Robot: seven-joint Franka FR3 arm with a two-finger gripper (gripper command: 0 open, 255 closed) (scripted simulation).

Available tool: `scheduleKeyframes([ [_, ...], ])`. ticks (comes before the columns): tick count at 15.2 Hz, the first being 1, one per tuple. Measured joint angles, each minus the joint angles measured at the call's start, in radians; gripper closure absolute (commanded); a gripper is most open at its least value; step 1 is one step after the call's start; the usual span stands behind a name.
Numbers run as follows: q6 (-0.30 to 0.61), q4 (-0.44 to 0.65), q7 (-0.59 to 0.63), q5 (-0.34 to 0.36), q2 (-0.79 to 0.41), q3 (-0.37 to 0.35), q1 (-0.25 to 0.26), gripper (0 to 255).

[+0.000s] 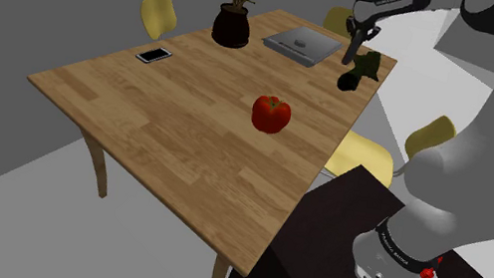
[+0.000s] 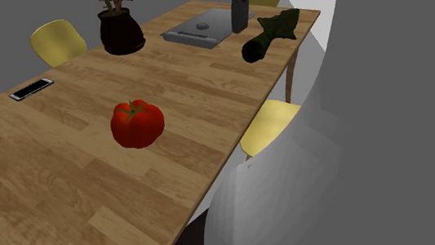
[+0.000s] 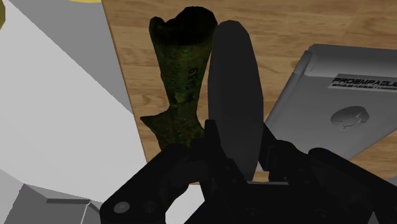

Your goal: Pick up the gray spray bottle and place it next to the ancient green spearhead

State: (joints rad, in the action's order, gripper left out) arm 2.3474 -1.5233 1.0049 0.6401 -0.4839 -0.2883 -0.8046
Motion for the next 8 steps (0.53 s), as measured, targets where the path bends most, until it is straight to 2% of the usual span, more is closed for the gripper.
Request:
scheduleKeyframes([
  [8, 0.071, -0.037, 0.052, 0.044, -0.041, 0.023, 0.009, 255],
])
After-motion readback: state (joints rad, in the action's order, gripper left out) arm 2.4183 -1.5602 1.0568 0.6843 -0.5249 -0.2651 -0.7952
